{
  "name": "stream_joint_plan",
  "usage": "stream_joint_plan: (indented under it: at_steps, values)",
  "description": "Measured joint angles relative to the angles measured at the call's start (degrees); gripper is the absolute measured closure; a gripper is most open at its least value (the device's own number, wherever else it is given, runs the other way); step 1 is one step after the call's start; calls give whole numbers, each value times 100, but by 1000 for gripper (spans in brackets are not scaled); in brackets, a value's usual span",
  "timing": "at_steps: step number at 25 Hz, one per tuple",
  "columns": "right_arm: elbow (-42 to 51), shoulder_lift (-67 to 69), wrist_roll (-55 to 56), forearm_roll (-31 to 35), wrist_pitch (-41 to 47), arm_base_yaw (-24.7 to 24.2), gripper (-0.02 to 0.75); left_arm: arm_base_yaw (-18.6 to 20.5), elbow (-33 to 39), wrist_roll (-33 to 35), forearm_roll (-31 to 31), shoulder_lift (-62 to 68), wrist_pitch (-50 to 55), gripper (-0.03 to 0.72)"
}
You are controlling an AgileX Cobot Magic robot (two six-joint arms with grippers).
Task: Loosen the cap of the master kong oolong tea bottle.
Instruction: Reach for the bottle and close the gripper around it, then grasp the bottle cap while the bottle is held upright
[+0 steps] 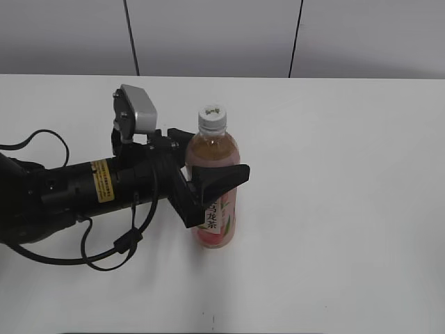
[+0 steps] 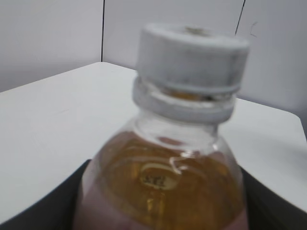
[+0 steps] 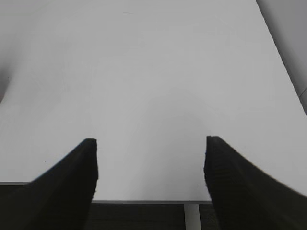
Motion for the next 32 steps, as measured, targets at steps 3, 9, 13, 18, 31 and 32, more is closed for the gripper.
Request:
stream_joint_plan:
  at_steps: [3, 9, 13, 18, 31, 32]
  values:
    - [0, 0, 0, 0, 0, 0, 213, 0, 0, 0, 0, 0, 0, 229]
    - [0, 0, 0, 0, 0, 0, 213, 0, 0, 0, 0, 4, 0, 229]
    - [0, 0, 0, 0, 0, 0, 213, 0, 0, 0, 0, 4, 0, 230]
    - [0, 0, 0, 0, 0, 0, 213, 0, 0, 0, 0, 4, 0, 230]
    - [-487, 1404, -379, 599, -515, 0, 269, 0, 0, 0, -14, 4, 0, 230]
    - [-621, 1700, -511, 747, -515, 0, 286, 0, 0, 0, -17, 4, 0, 230]
